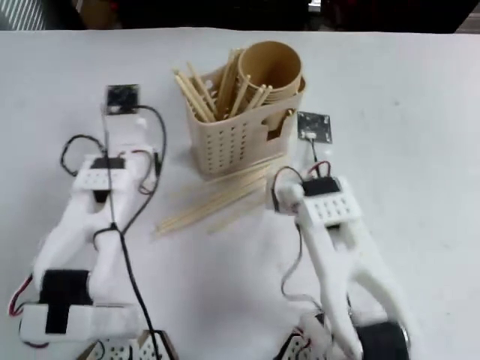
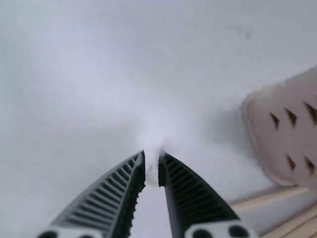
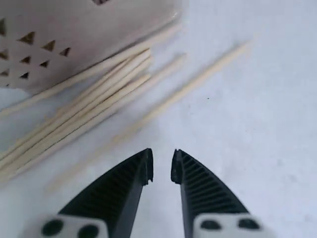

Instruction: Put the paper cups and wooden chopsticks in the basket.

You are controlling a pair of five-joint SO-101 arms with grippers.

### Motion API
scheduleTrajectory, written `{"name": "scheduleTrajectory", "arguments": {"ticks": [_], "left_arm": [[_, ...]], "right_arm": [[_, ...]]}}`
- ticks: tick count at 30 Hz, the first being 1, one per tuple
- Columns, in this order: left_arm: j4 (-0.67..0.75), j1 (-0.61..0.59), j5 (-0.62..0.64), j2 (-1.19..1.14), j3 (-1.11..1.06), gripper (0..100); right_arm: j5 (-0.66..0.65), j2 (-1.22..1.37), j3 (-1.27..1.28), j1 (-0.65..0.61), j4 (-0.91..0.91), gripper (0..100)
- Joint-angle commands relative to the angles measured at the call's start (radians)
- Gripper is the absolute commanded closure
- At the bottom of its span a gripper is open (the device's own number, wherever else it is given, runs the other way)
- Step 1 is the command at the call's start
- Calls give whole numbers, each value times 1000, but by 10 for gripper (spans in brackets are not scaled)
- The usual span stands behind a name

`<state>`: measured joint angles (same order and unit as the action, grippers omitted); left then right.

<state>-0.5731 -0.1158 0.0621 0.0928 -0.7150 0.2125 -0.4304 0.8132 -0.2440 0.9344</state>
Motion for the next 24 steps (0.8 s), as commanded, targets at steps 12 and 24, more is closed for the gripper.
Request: {"name": "scheduleTrajectory", "arguments": {"ticks": [12,24], "left_arm": [[-488,183,9,-394,433,927],[-611,329,-9,-286,319,967]], "right_arm": [[-347,-855,420,177,102,871],[-502,-773,457,232,130,868]]}}
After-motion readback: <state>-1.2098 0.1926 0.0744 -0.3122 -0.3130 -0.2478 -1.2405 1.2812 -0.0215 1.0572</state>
